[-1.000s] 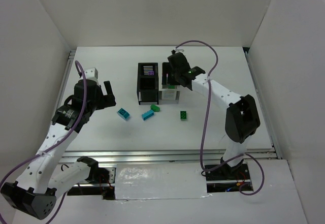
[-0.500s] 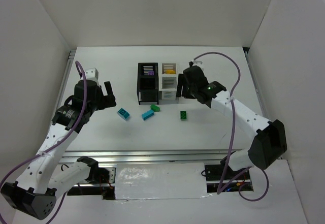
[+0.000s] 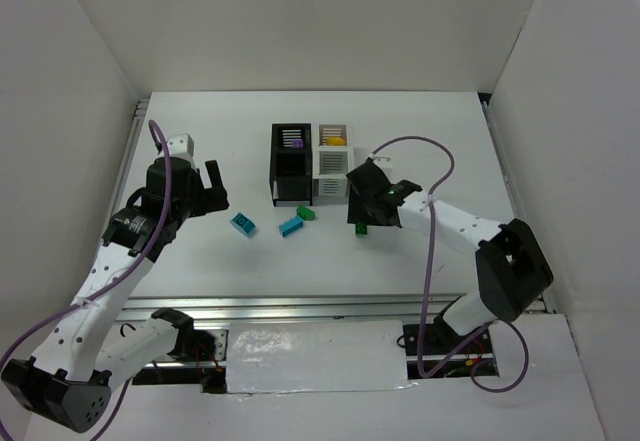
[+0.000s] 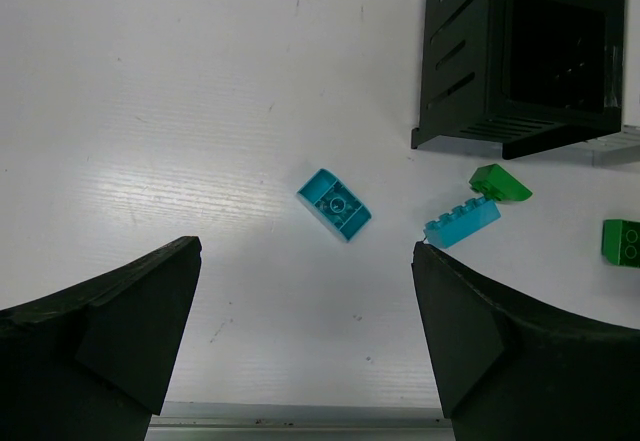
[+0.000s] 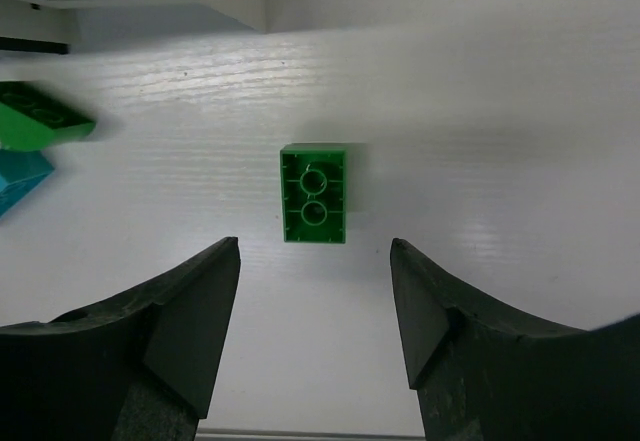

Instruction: Sort the legos into containers by color

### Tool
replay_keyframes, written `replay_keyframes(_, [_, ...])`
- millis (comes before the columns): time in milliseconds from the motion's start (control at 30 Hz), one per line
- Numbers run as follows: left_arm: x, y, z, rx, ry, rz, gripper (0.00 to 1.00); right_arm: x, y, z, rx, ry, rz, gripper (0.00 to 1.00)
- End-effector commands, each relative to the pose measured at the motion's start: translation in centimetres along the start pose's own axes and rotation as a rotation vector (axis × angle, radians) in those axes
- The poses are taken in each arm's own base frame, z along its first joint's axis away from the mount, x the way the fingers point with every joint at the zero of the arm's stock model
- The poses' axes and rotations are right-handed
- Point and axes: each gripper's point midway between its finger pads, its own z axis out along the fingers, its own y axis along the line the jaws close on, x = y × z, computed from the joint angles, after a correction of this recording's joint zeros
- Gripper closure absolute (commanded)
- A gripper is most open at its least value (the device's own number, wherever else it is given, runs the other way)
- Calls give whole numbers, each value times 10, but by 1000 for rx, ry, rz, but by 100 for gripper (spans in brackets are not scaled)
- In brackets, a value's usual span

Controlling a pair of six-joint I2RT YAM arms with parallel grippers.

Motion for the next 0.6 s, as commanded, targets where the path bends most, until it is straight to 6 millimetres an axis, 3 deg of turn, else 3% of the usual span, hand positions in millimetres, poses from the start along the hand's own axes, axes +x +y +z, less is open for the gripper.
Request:
replay_keyframes(0, [-11, 0, -1, 9, -43, 10, 1, -3, 5, 18, 23, -25, 1, 32])
replay_keyframes(367, [-12, 0, -4, 12, -53, 11, 0, 17, 13, 60, 55, 70, -41, 36])
replay_keyframes(500, [-12, 1, -4, 12, -54, 13, 0, 29, 17, 69, 39, 102, -43, 54])
replay_keyframes(567, [-12, 0, -4, 13, -54, 15, 0, 29, 18, 68, 28, 99, -38, 71])
